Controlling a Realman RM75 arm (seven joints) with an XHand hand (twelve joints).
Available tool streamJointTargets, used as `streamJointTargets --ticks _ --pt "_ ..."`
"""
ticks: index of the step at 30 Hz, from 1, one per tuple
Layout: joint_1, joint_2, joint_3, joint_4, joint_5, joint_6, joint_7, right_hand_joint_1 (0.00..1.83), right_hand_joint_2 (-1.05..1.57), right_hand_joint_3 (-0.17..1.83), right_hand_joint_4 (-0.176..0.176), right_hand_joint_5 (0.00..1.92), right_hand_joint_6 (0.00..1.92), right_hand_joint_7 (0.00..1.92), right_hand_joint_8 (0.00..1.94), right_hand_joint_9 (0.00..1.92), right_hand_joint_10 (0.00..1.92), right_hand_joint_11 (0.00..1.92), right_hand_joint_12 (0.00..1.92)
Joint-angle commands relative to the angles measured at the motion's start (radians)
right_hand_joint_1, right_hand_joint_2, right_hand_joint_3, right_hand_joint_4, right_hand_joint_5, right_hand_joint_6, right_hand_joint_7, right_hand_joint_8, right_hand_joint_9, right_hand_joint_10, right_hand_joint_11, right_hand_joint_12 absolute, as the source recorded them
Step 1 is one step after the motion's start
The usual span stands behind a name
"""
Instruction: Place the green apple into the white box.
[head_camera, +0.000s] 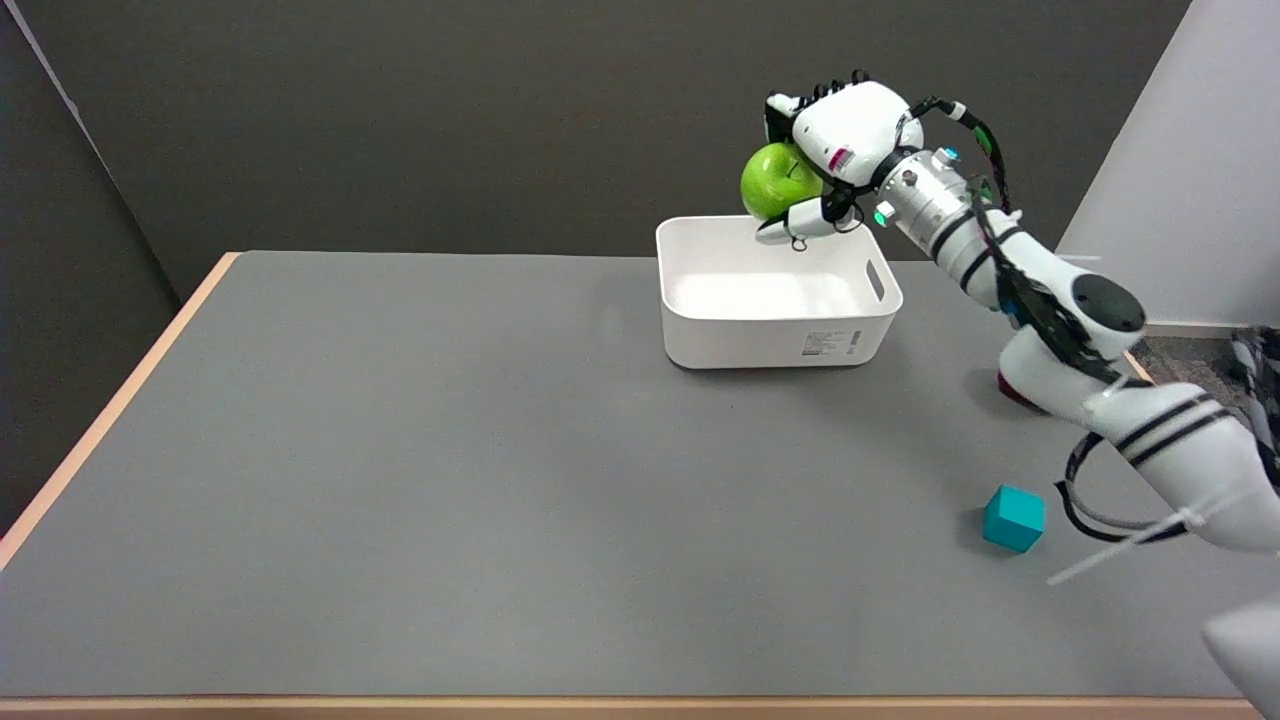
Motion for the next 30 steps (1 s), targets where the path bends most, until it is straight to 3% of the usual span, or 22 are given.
streamJointTargets --ticks 1,14,16,18,19,22,25,26,30 --pt "0.301 -0.095 -0.168 -0.462 -0.023 -0.01 0.023 1.19 1.04 0.42 -0.123 0.63 1.46 0.89 1.4 0.92 1.49 0.63 1.92" --pt "0.25 -0.088 -0.186 -0.451 -0.011 -0.007 0.055 1.19 1.06 0.39 -0.13 0.61 1.47 0.88 1.4 0.92 1.5 0.61 1.92" --pt "0.229 -0.084 -0.176 -0.435 0.014 -0.012 0.071 1.17 1.19 0.19 -0.122 0.56 1.5 0.83 1.45 0.87 1.43 0.45 1.92" --pt "0.209 -0.08 -0.162 -0.422 0.056 -0.017 0.075 0.7 0.83 0.81 0.032 0.32 0.8 0.56 0.74 0.55 1.08 0.24 1.75" --pt "0.199 -0.077 -0.149 -0.427 0.074 -0.016 0.071 0.58 0.75 0.92 0.064 0.26 0.62 0.46 0.57 0.45 0.98 0.21 1.66" --pt "0.164 -0.072 -0.127 -0.404 0.136 -0.008 0.076 0.35 0.64 0.98 0.085 0.12 0.4 0.17 0.31 0.17 0.66 0.12 1.22" --pt "0.126 -0.067 -0.107 -0.368 0.146 -0.006 0.072 0.32 0.63 0.92 0.086 0.09 0.33 0.07 0.22 0.06 0.54 0.03 1.16" --pt "0.111 -0.065 -0.1 -0.352 0.146 -0.006 0.073 0.28 0.6 0.95 0.089 0.05 0.33 0.04 0.15 0.03 0.45 0.01 1.06" --pt "0.033 -0.059 -0.05 -0.279 0.146 -0.004 0.072 0.28 0.58 0.95 0.093 0.04 0.32 0.0 0.09 0.0 0.3 0.0 0.94"
